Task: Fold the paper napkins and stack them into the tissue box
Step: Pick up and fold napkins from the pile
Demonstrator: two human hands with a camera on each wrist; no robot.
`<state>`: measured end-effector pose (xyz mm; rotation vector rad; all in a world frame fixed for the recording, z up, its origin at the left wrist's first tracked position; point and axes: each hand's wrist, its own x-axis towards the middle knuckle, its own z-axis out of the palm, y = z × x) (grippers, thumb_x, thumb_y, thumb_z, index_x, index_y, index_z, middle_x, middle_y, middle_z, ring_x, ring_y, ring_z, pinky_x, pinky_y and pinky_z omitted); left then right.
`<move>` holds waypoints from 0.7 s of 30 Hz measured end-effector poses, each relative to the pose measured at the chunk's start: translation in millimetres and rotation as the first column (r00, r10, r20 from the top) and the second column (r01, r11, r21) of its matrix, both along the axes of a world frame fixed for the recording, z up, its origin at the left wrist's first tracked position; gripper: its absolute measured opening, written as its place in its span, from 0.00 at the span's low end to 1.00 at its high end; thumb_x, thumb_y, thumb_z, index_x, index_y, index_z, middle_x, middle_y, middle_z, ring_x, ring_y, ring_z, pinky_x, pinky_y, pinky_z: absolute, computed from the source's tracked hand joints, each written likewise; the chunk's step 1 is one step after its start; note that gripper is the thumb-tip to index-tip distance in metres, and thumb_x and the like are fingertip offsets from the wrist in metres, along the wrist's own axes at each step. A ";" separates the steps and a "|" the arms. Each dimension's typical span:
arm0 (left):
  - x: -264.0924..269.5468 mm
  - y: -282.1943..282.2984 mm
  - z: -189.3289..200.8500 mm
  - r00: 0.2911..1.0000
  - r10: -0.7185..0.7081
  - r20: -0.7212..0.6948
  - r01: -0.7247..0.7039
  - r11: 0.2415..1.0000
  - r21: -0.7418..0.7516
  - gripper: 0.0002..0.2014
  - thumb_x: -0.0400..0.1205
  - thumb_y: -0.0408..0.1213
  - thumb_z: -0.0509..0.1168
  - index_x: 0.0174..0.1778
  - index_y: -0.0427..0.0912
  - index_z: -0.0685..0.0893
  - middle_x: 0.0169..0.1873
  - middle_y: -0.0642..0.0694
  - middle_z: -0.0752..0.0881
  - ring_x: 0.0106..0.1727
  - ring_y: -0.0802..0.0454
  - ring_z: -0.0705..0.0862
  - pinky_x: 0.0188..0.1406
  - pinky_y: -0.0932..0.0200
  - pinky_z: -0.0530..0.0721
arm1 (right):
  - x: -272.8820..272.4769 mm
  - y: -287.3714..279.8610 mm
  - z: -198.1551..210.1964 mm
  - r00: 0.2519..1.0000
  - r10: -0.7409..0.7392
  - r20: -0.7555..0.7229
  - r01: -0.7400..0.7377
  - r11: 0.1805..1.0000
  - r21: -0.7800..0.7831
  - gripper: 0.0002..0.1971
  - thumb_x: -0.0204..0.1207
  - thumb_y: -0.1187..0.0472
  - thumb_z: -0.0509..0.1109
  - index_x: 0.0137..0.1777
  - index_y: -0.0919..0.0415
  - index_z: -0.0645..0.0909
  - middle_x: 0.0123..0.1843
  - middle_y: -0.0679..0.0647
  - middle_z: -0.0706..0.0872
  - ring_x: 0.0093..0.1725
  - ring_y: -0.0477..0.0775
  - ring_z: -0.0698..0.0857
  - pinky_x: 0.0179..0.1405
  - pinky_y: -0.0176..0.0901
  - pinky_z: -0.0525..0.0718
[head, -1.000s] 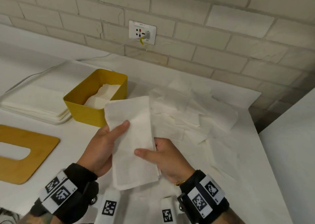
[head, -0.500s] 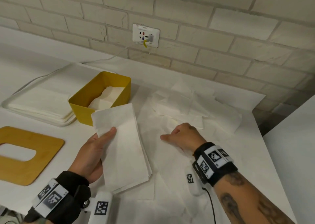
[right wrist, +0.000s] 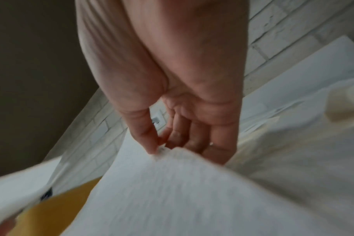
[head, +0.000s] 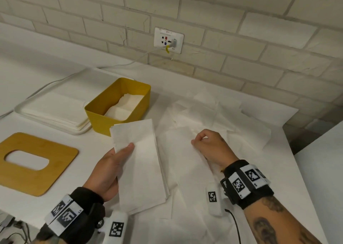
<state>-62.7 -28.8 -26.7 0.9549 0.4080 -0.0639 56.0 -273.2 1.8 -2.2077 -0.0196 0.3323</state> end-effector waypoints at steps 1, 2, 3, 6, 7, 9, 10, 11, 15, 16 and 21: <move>0.4 0.2 0.2 1.000 -0.003 -0.002 0.003 1.000 0.004 0.15 0.89 0.40 0.61 0.69 0.39 0.83 0.55 0.37 0.93 0.48 0.41 0.94 0.37 0.50 0.93 | 1.0 -5.1 2.2 1.000 -0.022 -0.012 0.023 0.995 0.099 0.04 0.79 0.56 0.75 0.44 0.52 0.83 0.42 0.48 0.86 0.40 0.49 0.83 0.44 0.42 0.79; 1.1 0.7 0.0 1.000 -0.002 -0.007 0.002 1.000 0.012 0.15 0.89 0.40 0.61 0.69 0.39 0.83 0.54 0.37 0.93 0.48 0.41 0.94 0.37 0.50 0.93 | 0.8 -9.3 5.1 0.999 -0.034 -0.033 0.040 0.979 0.200 0.04 0.78 0.57 0.76 0.44 0.51 0.83 0.40 0.51 0.87 0.40 0.52 0.83 0.46 0.46 0.81; 1.9 1.5 -0.9 1.000 0.003 -0.016 -0.002 1.000 0.025 0.15 0.89 0.40 0.61 0.69 0.40 0.83 0.54 0.37 0.93 0.48 0.41 0.94 0.38 0.49 0.93 | -0.3 -13.4 7.7 0.998 -0.042 -0.052 0.056 0.951 0.305 0.04 0.78 0.59 0.76 0.45 0.51 0.84 0.40 0.54 0.88 0.41 0.55 0.83 0.46 0.50 0.81; 5.5 0.4 -2.2 0.999 0.010 -0.033 -0.009 0.999 0.053 0.16 0.89 0.41 0.62 0.70 0.40 0.82 0.55 0.37 0.93 0.49 0.39 0.94 0.45 0.44 0.92 | -4.7 -22.5 13.6 0.991 -0.057 -0.122 0.118 0.800 0.588 0.07 0.80 0.65 0.75 0.55 0.53 0.85 0.46 0.61 0.88 0.45 0.60 0.81 0.44 0.50 0.80; 7.3 -1.6 -1.9 0.999 0.009 -0.040 -0.006 0.998 0.061 0.16 0.89 0.41 0.62 0.70 0.39 0.82 0.55 0.36 0.93 0.50 0.39 0.94 0.49 0.42 0.90 | -5.8 -23.8 14.4 0.989 -0.055 -0.136 0.131 0.749 0.650 0.09 0.80 0.65 0.74 0.57 0.54 0.85 0.49 0.62 0.88 0.47 0.61 0.82 0.45 0.52 0.80; 10.5 -7.9 1.4 0.999 -0.004 -0.046 0.007 0.997 0.080 0.16 0.89 0.41 0.63 0.69 0.39 0.83 0.54 0.37 0.93 0.50 0.38 0.93 0.52 0.41 0.88 | -9.7 -22.4 17.0 0.987 -0.041 -0.153 0.141 0.668 0.731 0.10 0.82 0.67 0.71 0.60 0.56 0.84 0.50 0.62 0.89 0.46 0.59 0.86 0.45 0.52 0.84; 12.0 -12.0 4.2 0.999 -0.013 -0.043 0.017 0.996 0.089 0.15 0.88 0.42 0.63 0.68 0.40 0.83 0.53 0.37 0.93 0.50 0.39 0.93 0.52 0.41 0.88 | -11.7 -19.5 18.0 0.986 -0.036 -0.161 0.146 0.645 0.750 0.10 0.82 0.68 0.70 0.60 0.57 0.84 0.50 0.61 0.90 0.45 0.57 0.87 0.44 0.50 0.85; 13.4 -15.8 6.9 0.999 -0.022 -0.038 0.026 0.995 0.096 0.15 0.88 0.42 0.63 0.68 0.40 0.83 0.54 0.38 0.93 0.50 0.39 0.93 0.51 0.42 0.89 | -14.2 -15.0 19.1 0.985 -0.035 -0.168 0.151 0.635 0.758 0.10 0.82 0.68 0.70 0.61 0.57 0.84 0.50 0.61 0.90 0.44 0.57 0.88 0.42 0.49 0.86; 15.9 -31.1 18.6 0.997 -0.077 0.013 0.076 0.994 0.079 0.15 0.89 0.45 0.62 0.69 0.44 0.84 0.56 0.41 0.93 0.54 0.42 0.93 0.50 0.46 0.90 | -24.7 12.0 19.8 0.978 -0.127 -0.165 0.208 0.656 0.726 0.12 0.82 0.69 0.71 0.64 0.60 0.81 0.49 0.59 0.92 0.41 0.52 0.90 0.36 0.42 0.88; 15.1 -34.6 20.8 0.995 -0.099 0.029 0.097 0.993 0.074 0.15 0.88 0.45 0.62 0.68 0.45 0.84 0.57 0.42 0.93 0.56 0.42 0.93 0.52 0.46 0.90 | -26.4 18.3 16.9 0.970 -0.178 -0.165 0.242 0.662 0.709 0.11 0.82 0.68 0.72 0.63 0.60 0.81 0.48 0.58 0.93 0.40 0.50 0.90 0.36 0.42 0.88; 12.1 -38.1 15.9 0.980 -0.184 0.072 0.168 0.967 0.190 0.20 0.80 0.33 0.71 0.69 0.40 0.83 0.60 0.38 0.92 0.60 0.38 0.92 0.58 0.43 0.91 | -31.1 31.8 1.7 0.929 -0.348 -0.129 0.350 0.708 0.614 0.12 0.81 0.66 0.74 0.60 0.53 0.80 0.52 0.56 0.93 0.49 0.54 0.90 0.56 0.57 0.89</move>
